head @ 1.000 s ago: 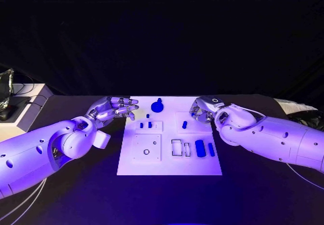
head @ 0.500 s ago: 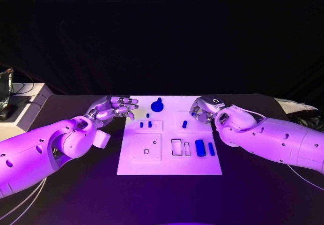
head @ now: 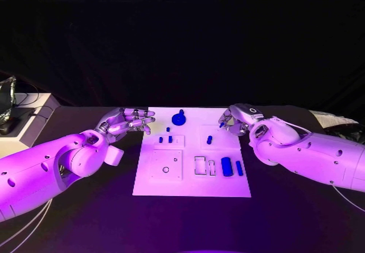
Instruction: Assemble the parts on the task board
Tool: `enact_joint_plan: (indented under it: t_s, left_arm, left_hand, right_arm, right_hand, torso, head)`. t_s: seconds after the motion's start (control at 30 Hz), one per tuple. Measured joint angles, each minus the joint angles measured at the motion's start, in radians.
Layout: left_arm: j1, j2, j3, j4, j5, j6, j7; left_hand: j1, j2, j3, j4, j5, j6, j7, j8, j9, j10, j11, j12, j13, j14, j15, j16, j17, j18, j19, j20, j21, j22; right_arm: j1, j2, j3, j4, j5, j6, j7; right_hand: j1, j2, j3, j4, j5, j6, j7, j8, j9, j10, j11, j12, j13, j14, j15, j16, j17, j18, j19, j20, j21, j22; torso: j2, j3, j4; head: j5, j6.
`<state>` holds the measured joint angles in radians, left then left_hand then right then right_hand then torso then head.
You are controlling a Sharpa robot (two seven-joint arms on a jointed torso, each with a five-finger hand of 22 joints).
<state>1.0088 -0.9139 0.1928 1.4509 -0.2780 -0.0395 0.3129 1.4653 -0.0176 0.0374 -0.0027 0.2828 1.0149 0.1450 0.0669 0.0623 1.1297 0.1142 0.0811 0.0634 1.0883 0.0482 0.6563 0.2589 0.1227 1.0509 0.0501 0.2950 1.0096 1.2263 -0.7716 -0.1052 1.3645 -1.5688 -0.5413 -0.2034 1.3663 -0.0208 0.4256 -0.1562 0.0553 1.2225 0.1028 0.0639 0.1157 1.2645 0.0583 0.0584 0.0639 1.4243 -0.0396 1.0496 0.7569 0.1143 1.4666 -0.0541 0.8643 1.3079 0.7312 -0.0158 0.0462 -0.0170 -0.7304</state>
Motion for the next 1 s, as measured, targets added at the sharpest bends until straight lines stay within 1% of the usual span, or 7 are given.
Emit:
enact_joint_plan:
  t_s: [0.17,0.3,0.5,0.6,0.73,0.87,1.0]
  left_arm:
    - [0.000,-0.001,0.000,-0.001,0.002,-0.001,0.000]
    - [0.000,-0.001,0.000,-0.002,0.004,-0.001,0.000]
    - [-0.001,0.000,0.000,-0.002,0.007,-0.002,0.000]
    - [-0.003,0.003,0.000,-0.002,0.008,-0.005,0.000]
    - [-0.005,0.007,0.000,0.000,0.011,-0.011,0.001]
    - [-0.006,0.011,0.000,0.005,0.015,-0.024,0.001]
    - [-0.007,0.012,0.000,0.013,0.019,-0.036,0.001]
  left_hand:
    - [0.000,0.000,0.000,0.000,0.000,0.000,0.000,0.000,0.000,0.000,0.000,0.000,0.000,0.000,0.000,0.000,-0.002,0.000,0.000,0.000,0.000,0.000]
    - [0.000,0.000,0.000,0.000,0.000,0.000,0.000,0.000,0.000,0.000,0.000,0.000,0.000,0.000,0.000,0.000,-0.003,0.000,0.000,0.000,0.000,0.000]
    - [0.000,0.000,0.000,0.000,0.000,0.000,0.000,0.000,0.000,0.000,0.000,0.000,0.000,0.000,0.000,0.000,-0.003,0.000,0.000,0.000,0.000,0.000]
    - [0.000,0.000,0.000,0.000,0.000,0.000,0.000,0.000,0.000,0.000,0.000,0.000,0.000,0.000,0.000,0.000,-0.003,0.000,0.000,0.000,0.000,0.000]
    - [0.000,0.000,0.000,0.000,0.000,0.000,0.000,0.000,0.000,0.000,0.000,0.000,0.000,0.000,0.000,0.000,-0.005,0.000,0.000,0.000,-0.001,0.000]
    - [0.000,0.000,0.000,0.000,0.000,0.004,0.004,0.000,0.000,0.000,0.000,0.000,0.000,0.000,0.000,0.000,-0.005,0.000,0.000,0.000,-0.004,0.000]
    - [0.000,0.000,0.000,0.000,0.005,0.004,0.004,0.000,0.000,0.000,0.000,0.000,-0.001,0.000,0.000,0.000,-0.005,0.000,0.000,0.000,-0.004,0.001]
  right_arm:
    - [0.017,-0.034,0.003,0.053,0.072,-0.019,0.002]
    - [0.024,-0.053,0.005,0.086,0.118,-0.028,0.004]
    - [0.026,-0.057,0.005,0.153,0.161,-0.030,0.010]
    - [0.022,-0.043,0.004,0.186,0.162,-0.028,0.013]
    - [0.011,-0.011,-0.002,0.218,0.137,-0.020,0.014]
    - [-0.002,0.030,-0.010,0.232,0.087,-0.010,0.011]
    - [-0.020,0.070,-0.017,0.231,0.036,-0.002,0.006]
  right_hand:
    - [0.000,0.000,0.000,0.000,0.000,0.000,0.000,-0.001,0.000,0.000,0.000,0.000,-0.001,0.000,0.000,0.000,-0.008,0.000,0.000,0.000,0.000,0.000]
    - [0.000,0.000,0.000,0.000,0.007,0.000,0.000,-0.003,0.000,0.000,0.000,0.000,-0.001,0.000,0.000,0.000,-0.010,-0.001,0.000,0.000,0.000,0.000]
    - [0.000,0.000,0.000,0.000,0.008,0.002,0.002,-0.003,0.000,0.000,0.000,-0.001,-0.003,0.000,0.000,0.000,-0.014,-0.002,0.000,0.000,0.000,0.000]
    - [0.000,0.000,0.000,0.000,0.008,0.002,0.002,0.001,0.000,0.000,0.000,-0.001,-0.004,0.000,0.000,0.000,-0.015,-0.002,0.000,0.001,0.000,0.000]
    - [0.000,0.000,0.000,0.000,0.011,0.002,0.002,0.001,0.000,0.000,0.000,-0.003,-0.004,0.000,0.000,0.000,-0.017,-0.003,-0.001,0.001,0.000,0.000]
    - [0.000,0.000,0.000,0.000,0.015,0.002,0.002,0.001,0.001,0.000,0.000,-0.003,-0.003,0.000,0.000,0.000,-0.021,-0.007,-0.001,0.001,0.000,0.000]
    - [0.000,-0.001,0.000,0.000,0.021,0.002,0.002,0.001,0.001,0.000,0.000,-0.002,-0.003,0.000,0.000,0.000,-0.025,-0.007,-0.001,0.001,0.000,0.000]
  torso:
    - [0.000,0.0001,-0.0006]
    - [0.000,0.0001,-0.0010]
    - [0.000,0.0001,-0.0008]
    - [0.000,-0.0004,-0.0004]
    - [-0.001,-0.0020,0.0000]
    - [-0.001,-0.0034,0.0012]
    - [-0.001,-0.0046,0.0022]
  head:
    - [-0.001,0.001]
    - [0.001,0.002]
    - [0.009,0.005]
    - [0.016,0.005]
    - [0.028,0.001]
    - [0.041,-0.002]
    - [0.054,-0.003]
